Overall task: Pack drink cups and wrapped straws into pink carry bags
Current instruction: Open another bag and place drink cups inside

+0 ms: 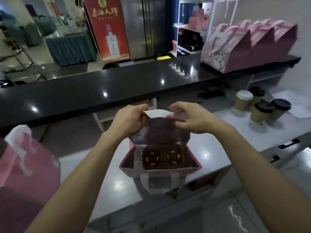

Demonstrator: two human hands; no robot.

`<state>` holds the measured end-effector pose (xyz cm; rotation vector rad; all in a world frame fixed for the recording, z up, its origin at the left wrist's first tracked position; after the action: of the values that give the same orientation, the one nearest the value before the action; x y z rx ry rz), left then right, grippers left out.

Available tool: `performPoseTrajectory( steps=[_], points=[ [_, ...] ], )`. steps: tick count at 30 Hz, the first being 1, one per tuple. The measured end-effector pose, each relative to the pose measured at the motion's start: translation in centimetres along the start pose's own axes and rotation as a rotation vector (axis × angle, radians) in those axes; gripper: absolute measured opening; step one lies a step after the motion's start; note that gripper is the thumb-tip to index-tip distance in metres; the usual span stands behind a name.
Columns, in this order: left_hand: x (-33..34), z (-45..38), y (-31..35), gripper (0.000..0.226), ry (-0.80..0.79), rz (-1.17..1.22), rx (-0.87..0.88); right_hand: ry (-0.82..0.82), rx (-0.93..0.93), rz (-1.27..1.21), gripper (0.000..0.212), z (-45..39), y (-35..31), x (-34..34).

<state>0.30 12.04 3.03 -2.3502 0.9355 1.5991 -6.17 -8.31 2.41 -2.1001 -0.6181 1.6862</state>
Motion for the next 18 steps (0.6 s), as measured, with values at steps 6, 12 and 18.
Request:
performPoseTrajectory(
  steps=[6,12,18],
  points=[
    [4.6,-4.8,7.4,0.017,0.060,0.012,-0.045,0.187,0.167,-0.017,0.041,3.9,15.4,-9.2],
    [9.7,-10.8,14.2,0.018,0.027,0.088,-0.033,0.000,0.322,0.162,0.041,4.7,27.6,-10.7],
    [14.9,-17.7,18.7,0.024,0.037,0.161,-0.010,0.046,0.394,0.198,0.038,1.6,36.3,-13.7]
  ],
)
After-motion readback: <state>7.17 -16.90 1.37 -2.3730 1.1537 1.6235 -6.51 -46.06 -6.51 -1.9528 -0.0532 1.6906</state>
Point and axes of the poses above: each hand's wrist, its own z-axis away from the middle knuckle, its own x-axis out of the palm, y = z × x, the point moved 8 cm from there along -z, towards the middle knuckle, and after that the axes turned 11 degrees about y, right-handed, at the moved point
